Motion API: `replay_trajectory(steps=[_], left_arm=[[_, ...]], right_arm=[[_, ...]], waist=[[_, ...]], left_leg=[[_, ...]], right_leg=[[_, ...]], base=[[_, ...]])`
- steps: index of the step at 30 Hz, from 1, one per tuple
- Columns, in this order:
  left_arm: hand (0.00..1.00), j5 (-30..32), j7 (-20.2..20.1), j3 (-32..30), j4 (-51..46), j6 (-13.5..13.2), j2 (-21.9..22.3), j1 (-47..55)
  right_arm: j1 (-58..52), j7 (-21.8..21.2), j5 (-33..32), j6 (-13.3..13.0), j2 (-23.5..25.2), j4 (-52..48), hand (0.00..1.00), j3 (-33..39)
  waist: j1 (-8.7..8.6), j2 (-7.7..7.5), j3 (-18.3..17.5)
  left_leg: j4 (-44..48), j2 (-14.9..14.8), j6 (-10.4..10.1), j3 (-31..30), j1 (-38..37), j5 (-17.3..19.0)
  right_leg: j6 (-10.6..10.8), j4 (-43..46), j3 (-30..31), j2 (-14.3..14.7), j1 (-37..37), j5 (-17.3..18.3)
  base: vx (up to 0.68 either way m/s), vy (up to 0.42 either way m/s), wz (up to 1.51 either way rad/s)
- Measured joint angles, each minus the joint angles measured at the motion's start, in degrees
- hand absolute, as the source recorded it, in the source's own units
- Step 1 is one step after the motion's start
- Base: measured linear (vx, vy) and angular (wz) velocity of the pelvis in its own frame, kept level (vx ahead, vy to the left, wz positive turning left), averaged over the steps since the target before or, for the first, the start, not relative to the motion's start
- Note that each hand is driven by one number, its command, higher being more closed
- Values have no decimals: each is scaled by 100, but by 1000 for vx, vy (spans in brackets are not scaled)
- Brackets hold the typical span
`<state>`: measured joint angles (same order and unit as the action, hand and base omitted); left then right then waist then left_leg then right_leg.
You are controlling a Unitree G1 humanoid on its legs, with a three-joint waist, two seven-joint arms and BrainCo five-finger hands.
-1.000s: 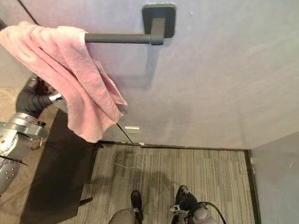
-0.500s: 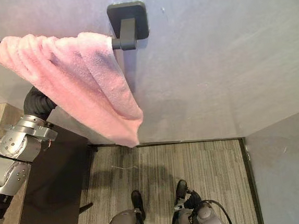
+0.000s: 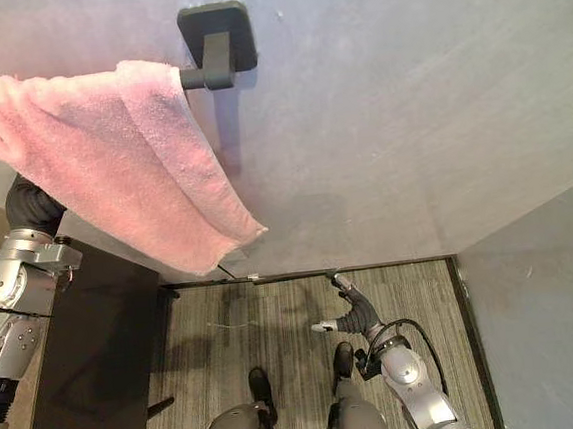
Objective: Organize washtable
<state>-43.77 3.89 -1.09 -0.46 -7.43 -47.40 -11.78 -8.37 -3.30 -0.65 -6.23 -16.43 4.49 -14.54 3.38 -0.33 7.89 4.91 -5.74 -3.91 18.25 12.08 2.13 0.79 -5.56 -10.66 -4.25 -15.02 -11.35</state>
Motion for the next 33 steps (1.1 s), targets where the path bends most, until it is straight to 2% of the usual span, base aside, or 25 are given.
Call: replay_trajectory(steps=[2,5,9,14,16,20,25,33], left_arm=[[100,1,0,-235,-109,4,2,242],[100,0,27,-457,-187,21,114,358],[100,-1,227,-878,-231,17,510,462],[100,4,366,-952,-500,11,978,458],[100,60,394,-970,-614,9,1155,448],[100,106,406,-976,-638,9,1361,394],[100,119,502,-984,-923,-7,1525,395],[100,120,502,-994,-1097,-22,1561,401]], right_arm=[[-10,-75,-385,-18,-5,-277,0,10],[11,-68,-915,-93,-30,-582,0,41],[361,-23,-1009,-126,-18,-726,0,45],[1599,395,-1087,-128,219,-645,0,34],[2262,595,-1074,-138,363,-335,0,6],[2885,850,-1291,-125,500,256,0,-66],[3381,956,-2073,-64,744,679,0,-478],[3915,971,-2871,-66,1000,800,0,-724]], waist=[[-125,-35,6],[-181,-73,8],[-189,-74,7],[-92,-71,6],[-82,-68,5],[-6,-63,3],[99,-41,13],[230,40,61]], left_leg=[[-12,5,2,-6,-65,2],[-20,5,7,7,-93,4],[-35,-1,11,25,-121,0],[-82,2,32,21,-218,-18],[-97,23,52,-16,-228,-36],[-160,63,91,-82,-254,-100],[-301,91,78,-213,-338,-208],[-634,153,74,-257,-488,-394]], right_leg=[[1,0,-7,-1,62,0],[1,-1,11,2,78,1],[-1,-1,34,15,87,-1],[-9,0,31,21,162,-10],[-9,-1,-6,2,187,-10],[-9,0,-66,-31,223,-10],[-9,0,-191,-46,314,-10],[-11,0,-246,-69,347,-8]], base=[[20,5,0],[3,5,-1],[6,5,-3],[9,5,0],[19,29,9],[16,31,9],[6,16,13],[2,16,4]])
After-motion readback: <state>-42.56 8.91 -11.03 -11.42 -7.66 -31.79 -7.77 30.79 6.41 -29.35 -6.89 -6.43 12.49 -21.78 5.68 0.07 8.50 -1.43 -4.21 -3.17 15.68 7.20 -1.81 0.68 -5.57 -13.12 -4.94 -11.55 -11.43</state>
